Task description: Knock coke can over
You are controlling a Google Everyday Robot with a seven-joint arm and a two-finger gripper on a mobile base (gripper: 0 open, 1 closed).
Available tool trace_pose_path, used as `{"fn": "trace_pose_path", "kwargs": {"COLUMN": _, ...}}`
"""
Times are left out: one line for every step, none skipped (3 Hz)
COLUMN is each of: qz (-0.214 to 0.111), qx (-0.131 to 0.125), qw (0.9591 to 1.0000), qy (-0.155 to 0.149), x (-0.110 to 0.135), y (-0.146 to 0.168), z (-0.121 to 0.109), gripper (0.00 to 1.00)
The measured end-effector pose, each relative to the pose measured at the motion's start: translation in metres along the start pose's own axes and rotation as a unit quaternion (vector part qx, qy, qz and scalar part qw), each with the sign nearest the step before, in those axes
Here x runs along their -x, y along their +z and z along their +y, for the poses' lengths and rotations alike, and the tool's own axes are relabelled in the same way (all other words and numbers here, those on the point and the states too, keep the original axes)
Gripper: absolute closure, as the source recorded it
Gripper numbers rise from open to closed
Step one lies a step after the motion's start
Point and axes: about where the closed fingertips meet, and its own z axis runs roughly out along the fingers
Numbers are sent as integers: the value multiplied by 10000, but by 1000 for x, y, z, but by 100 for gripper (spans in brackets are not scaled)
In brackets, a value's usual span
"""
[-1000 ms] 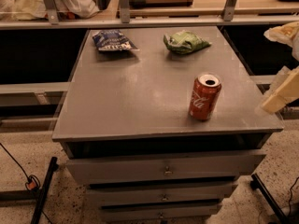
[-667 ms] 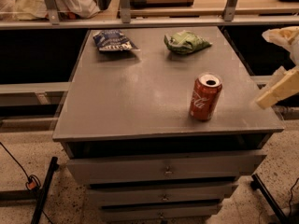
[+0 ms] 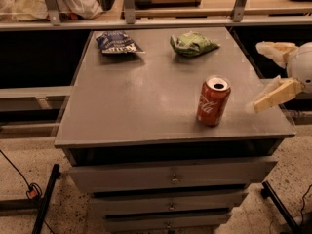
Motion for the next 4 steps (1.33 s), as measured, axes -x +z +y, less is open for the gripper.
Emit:
{"fn": "trace_pose_path", "kwargs": {"qz": -755, "qx": 260, "qw": 9962, "qy": 338, "x": -8, "y": 23, "z": 1, "gripper": 0}}
{"fn": "trace_pose_path", "kwargs": {"qz": -1361, "qx": 502, "qw": 9875, "qy": 620, "x": -9, "y": 43, "z": 5, "gripper": 0}}
{"fn": "trace_pose_path", "kwargs": {"qz": -1991, "qx": 709, "qw": 9737, "qy": 855, "x": -7, "y": 60, "z": 8, "gripper": 0}}
{"fn": "trace_pose_path", "kwargs": {"qz": -2374, "qx": 816, "qw": 9640, "qy": 877, "x": -5, "y": 79, "z": 2, "gripper": 0}}
